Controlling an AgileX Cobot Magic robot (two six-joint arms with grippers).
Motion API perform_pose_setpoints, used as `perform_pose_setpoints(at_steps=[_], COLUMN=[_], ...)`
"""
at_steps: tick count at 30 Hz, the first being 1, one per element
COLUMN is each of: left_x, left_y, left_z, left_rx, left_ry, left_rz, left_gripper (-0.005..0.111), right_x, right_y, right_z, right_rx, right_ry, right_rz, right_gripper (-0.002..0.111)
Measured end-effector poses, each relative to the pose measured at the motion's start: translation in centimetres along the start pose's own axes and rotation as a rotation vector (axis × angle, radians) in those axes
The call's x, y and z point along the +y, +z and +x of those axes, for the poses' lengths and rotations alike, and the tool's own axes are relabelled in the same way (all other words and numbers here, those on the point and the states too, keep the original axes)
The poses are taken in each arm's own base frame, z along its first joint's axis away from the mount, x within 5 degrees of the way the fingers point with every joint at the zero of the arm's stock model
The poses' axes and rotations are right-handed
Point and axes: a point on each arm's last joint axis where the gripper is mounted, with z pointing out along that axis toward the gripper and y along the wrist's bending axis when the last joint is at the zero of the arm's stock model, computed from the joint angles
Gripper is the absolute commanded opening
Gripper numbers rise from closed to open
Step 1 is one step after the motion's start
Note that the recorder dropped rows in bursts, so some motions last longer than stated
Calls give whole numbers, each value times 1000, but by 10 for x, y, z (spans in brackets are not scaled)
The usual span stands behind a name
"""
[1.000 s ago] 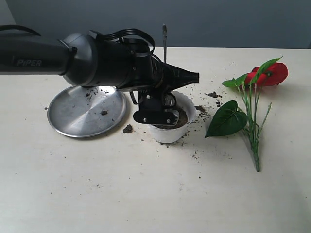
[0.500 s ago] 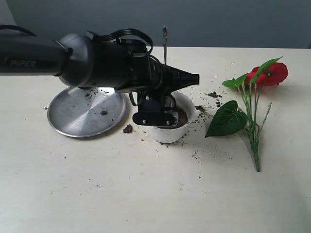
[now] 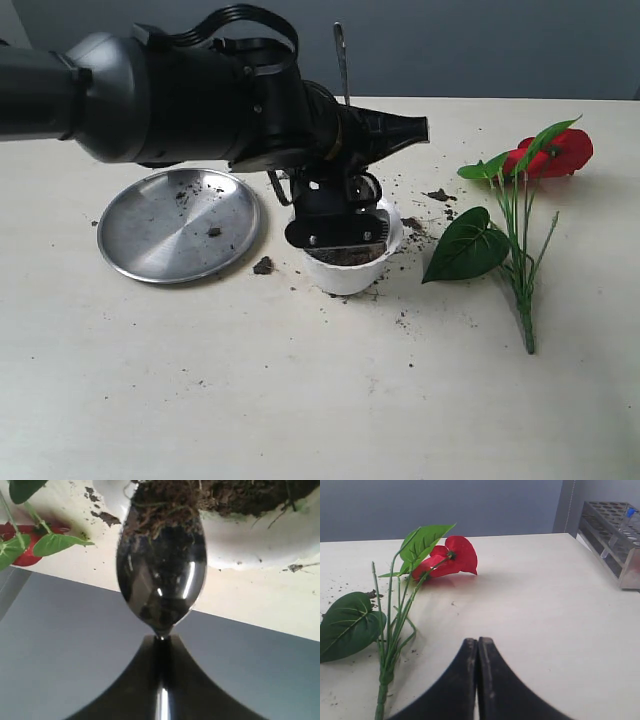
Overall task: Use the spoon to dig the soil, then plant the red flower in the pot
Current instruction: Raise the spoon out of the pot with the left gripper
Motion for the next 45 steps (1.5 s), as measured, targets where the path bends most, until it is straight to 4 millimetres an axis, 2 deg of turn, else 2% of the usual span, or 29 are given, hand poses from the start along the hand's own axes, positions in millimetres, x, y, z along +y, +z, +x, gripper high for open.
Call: perform_pose_setpoints(at_steps=[3, 8, 12, 45], left_x=[3, 14, 12, 4], left_y=[-4, -11, -13, -12], left_z=[4, 23, 30, 30], left_rx=[-1, 36, 44, 23], left_ry=[-62, -127, -150, -171], left_rz=[-18, -79, -72, 0], left_gripper=[0, 0, 0, 0], right_x=[0, 0, 0, 0], right_y=[0, 0, 0, 0], right_z=[0, 0, 0, 0], right_rx=[0, 0, 0, 0], right_ry=[0, 0, 0, 0], right_rz=[0, 0, 0, 0], right_gripper=[0, 0, 0, 0])
